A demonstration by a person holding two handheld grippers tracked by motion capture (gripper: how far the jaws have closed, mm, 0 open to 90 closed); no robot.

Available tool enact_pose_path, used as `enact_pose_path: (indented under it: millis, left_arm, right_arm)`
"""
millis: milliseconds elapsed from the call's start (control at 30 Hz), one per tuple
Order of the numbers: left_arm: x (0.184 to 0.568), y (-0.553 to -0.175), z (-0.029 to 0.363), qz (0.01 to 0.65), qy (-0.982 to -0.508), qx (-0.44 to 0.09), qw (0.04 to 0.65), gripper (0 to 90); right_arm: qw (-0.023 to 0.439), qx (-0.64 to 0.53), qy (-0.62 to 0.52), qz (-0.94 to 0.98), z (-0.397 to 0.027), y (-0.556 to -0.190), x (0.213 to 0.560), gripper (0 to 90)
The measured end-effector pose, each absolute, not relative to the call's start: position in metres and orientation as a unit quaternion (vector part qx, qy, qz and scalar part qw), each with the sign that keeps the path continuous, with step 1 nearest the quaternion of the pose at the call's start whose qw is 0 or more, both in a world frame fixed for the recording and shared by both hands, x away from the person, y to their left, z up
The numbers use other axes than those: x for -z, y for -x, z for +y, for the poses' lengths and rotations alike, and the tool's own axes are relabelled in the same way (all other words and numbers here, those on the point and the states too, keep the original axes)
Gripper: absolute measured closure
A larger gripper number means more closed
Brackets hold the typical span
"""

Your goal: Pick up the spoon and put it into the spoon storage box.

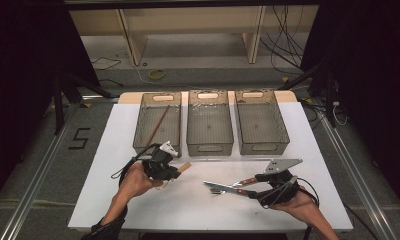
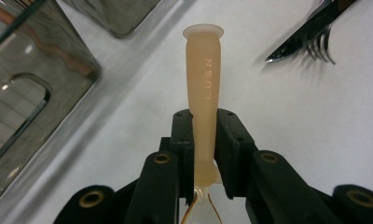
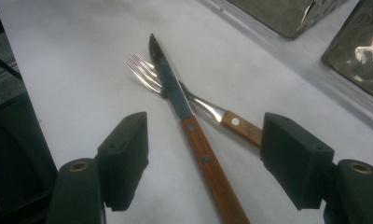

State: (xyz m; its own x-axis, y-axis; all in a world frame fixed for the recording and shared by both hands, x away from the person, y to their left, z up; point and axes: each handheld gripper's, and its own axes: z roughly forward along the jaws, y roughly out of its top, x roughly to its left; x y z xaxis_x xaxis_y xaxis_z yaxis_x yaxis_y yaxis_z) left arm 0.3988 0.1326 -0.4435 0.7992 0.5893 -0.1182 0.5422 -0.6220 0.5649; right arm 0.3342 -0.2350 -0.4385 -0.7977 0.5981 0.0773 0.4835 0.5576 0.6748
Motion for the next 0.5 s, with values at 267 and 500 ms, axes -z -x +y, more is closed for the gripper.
enact_pose_path:
  millis: [267,500]
  left_arm:
    - [0.428,-0.405,0.128,0.319,-0.887,-0.049,0.33,77.4]
    - [0.41,-0.416,0.119,0.318,-0.879,-0.06,0.351,77.4]
  right_arm:
    - [0.081,-0.357,-0.306,0.879,-0.235,-0.334,0.438,33.3]
    - [0.081,-0.358,-0.306,0.878,-0.235,-0.334,0.438,33.3]
